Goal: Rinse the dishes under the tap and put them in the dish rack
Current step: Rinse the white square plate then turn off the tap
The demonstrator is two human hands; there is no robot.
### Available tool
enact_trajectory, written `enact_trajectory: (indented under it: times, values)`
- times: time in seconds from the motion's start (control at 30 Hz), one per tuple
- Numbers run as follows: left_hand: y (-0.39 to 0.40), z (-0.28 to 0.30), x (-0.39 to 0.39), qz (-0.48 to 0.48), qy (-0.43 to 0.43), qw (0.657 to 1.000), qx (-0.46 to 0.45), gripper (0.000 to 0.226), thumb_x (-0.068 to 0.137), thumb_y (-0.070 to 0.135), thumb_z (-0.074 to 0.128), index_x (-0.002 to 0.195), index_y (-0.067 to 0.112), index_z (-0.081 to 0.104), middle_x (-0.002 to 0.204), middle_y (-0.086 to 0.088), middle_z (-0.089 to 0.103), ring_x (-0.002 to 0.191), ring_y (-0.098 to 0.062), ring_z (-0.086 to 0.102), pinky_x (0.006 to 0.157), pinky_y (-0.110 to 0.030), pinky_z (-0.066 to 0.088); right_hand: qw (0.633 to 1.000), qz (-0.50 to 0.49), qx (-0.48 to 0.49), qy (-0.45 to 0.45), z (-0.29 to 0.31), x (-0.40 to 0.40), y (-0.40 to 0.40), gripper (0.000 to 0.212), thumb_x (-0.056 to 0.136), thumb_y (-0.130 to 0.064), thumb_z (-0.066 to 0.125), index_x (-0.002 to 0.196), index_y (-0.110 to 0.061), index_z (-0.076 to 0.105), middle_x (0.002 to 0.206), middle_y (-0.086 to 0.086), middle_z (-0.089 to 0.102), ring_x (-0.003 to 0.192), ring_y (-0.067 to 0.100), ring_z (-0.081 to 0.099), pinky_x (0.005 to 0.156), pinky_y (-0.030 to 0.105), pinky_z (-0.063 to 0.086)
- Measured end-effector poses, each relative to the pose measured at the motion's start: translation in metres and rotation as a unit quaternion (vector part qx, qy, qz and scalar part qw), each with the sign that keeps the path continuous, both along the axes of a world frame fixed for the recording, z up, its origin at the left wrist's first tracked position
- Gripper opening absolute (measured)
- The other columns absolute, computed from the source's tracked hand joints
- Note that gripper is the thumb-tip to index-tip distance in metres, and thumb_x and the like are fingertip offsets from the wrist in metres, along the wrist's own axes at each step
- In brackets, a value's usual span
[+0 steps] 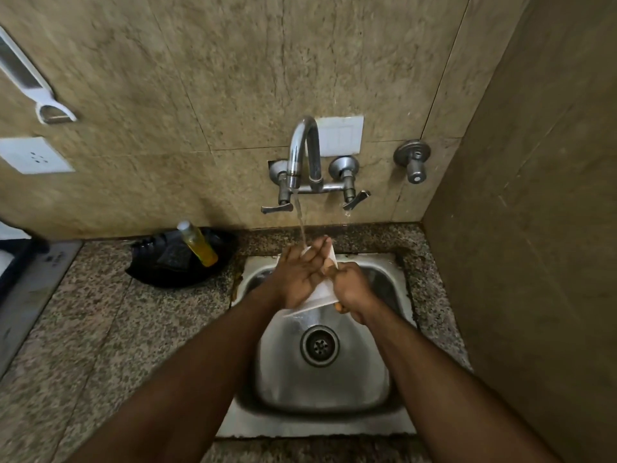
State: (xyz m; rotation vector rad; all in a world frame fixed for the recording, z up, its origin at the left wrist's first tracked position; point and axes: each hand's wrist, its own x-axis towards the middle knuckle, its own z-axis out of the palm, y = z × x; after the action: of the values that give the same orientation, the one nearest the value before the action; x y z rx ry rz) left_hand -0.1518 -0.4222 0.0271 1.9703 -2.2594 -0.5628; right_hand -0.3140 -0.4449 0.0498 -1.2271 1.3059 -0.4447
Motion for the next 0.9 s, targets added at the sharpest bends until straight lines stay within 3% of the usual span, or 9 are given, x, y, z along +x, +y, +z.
enact_trajectory:
  times: [0.1,0.2,0.3,0.37,0.5,0.57,0.63,0.77,0.9]
  values:
    - [-0.005,0.008,0.008,0.053,0.051,0.996,-0.056,0.063,0.102,0.051,0.026,0.162,0.035,0.025,0.152,-0.012,0.051,0.136,-0.032,0.050,0.111,-0.042,0.040,0.997,0.071,0.026,-0.008,0.009,-0.002,-0.007,0.035,0.102,-0.043,0.053,0.092,-0.012,0.066,0.064,0.005,0.050,0.044,0.015,0.043,0.037,0.019,0.031]
    - [-0.014,0.011,0.009,0.156,0.063,0.981,-0.096,0.040,0.105,0.032,0.044,0.142,0.023,0.058,0.127,-0.013,0.070,0.114,-0.035,0.066,0.094,-0.039,0.050,0.995,0.089,0.035,-0.008,0.019,-0.002,-0.020,0.023,0.097,-0.029,0.063,0.097,-0.006,0.070,0.071,0.008,0.060,0.052,0.018,0.048,0.040,0.019,0.030]
    - [-0.019,0.015,0.006,0.275,0.015,0.956,-0.095,0.034,0.106,0.027,0.043,0.126,0.013,0.065,0.120,-0.016,0.071,0.110,-0.036,0.065,0.094,-0.042,0.049,0.999,0.002,0.033,-0.028,0.017,0.006,-0.028,0.008,0.085,-0.015,0.076,0.091,-0.011,0.073,0.083,0.008,0.076,0.069,0.028,0.071,0.053,0.038,0.057]
    - [-0.020,0.016,0.006,0.334,0.057,0.937,-0.089,0.036,0.107,0.030,0.043,0.118,0.011,0.070,0.118,-0.016,0.071,0.110,-0.037,0.066,0.095,-0.043,0.050,0.997,-0.071,-0.021,-0.002,0.011,0.013,-0.028,0.010,0.079,-0.017,0.083,0.082,-0.013,0.074,0.081,0.005,0.077,0.077,0.028,0.075,0.067,0.042,0.062]
    - [-0.015,0.016,0.020,0.410,0.260,0.873,-0.038,0.043,0.097,0.051,0.062,0.103,0.011,0.079,0.097,-0.013,0.077,0.092,-0.032,0.072,0.082,-0.037,0.056,0.979,-0.110,-0.164,0.054,-0.005,0.016,-0.031,0.017,0.075,-0.034,0.086,0.081,-0.022,0.077,0.079,-0.012,0.074,0.075,0.012,0.069,0.068,0.025,0.054]
    - [-0.006,0.013,0.023,0.429,0.405,0.807,0.040,0.038,0.092,0.044,0.074,0.108,0.009,0.076,0.098,-0.012,0.078,0.089,-0.029,0.075,0.079,-0.039,0.061,0.962,-0.068,-0.243,0.102,-0.010,0.017,-0.033,0.025,0.079,-0.046,0.080,0.092,-0.026,0.076,0.090,-0.013,0.073,0.081,0.011,0.066,0.068,0.024,0.047]
    - [0.001,0.011,0.021,0.434,0.474,0.764,0.059,0.030,0.093,0.026,0.074,0.115,0.006,0.071,0.104,-0.015,0.078,0.091,-0.032,0.076,0.082,-0.052,0.063,0.931,-0.011,-0.309,0.193,-0.015,0.025,-0.032,0.035,0.087,-0.057,0.066,0.107,-0.028,0.070,0.108,-0.007,0.068,0.091,0.016,0.063,0.072,0.027,0.044]
    - [0.013,0.025,-0.006,0.491,0.420,0.754,-0.124,0.020,0.097,0.015,0.064,0.113,0.007,0.073,0.102,-0.008,0.077,0.091,-0.023,0.074,0.084,-0.041,0.062,0.916,0.036,-0.315,0.248,-0.024,0.055,-0.017,0.036,0.100,-0.049,0.047,0.128,-0.027,0.044,0.128,0.007,0.047,0.095,0.026,0.063,0.080,0.044,0.057]
    - [0.027,0.034,-0.019,0.535,0.343,0.741,-0.215,0.023,0.101,0.023,0.060,0.110,0.008,0.074,0.104,-0.010,0.077,0.095,-0.026,0.072,0.088,-0.039,0.059,0.964,-0.021,-0.204,0.169,-0.029,0.068,-0.016,0.040,0.105,-0.033,0.041,0.142,-0.028,0.052,0.128,0.011,0.063,0.108,0.028,0.063,0.094,0.037,0.051]
